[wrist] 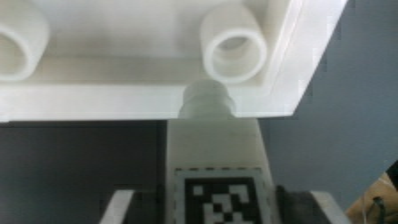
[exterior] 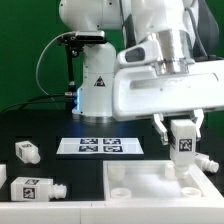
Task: Assemble one leg
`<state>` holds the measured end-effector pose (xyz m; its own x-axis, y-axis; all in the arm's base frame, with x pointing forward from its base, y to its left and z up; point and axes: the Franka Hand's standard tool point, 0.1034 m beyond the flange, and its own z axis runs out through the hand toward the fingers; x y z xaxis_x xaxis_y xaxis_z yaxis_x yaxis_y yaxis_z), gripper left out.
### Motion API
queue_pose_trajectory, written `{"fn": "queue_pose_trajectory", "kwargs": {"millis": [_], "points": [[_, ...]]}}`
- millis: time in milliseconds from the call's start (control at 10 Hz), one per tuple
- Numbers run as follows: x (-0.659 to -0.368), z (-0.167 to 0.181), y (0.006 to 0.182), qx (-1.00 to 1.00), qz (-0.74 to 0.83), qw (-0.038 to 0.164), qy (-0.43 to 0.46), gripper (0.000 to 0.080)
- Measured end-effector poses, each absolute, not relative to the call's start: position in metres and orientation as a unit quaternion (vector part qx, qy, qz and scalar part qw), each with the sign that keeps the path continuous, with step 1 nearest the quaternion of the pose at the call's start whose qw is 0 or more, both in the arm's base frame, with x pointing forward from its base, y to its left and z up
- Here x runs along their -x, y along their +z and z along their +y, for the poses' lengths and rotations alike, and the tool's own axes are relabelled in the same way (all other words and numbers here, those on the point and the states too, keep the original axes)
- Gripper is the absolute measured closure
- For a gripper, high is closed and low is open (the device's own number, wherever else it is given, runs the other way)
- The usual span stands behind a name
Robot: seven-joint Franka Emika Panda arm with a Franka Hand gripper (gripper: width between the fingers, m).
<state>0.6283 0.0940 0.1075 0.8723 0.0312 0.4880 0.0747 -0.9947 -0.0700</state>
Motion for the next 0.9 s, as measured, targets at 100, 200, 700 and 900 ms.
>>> {"fn": "queue_pose_trajectory", "kwargs": {"millis": [100, 200, 700, 900], "points": [[-0.628, 0.098, 0.106, 0.967, -0.030, 0.044, -0.249, 0.0515], [-0.628, 0.100, 0.105, 0.967, -0.032, 0.045, -0.249, 0.0515], [-0.625, 0.112, 0.084, 0.969, -0.038, 0.047, -0.238, 0.0515], [-0.627, 0.111, 0.083, 0.968, -0.038, 0.046, -0.246, 0.0515]]}}
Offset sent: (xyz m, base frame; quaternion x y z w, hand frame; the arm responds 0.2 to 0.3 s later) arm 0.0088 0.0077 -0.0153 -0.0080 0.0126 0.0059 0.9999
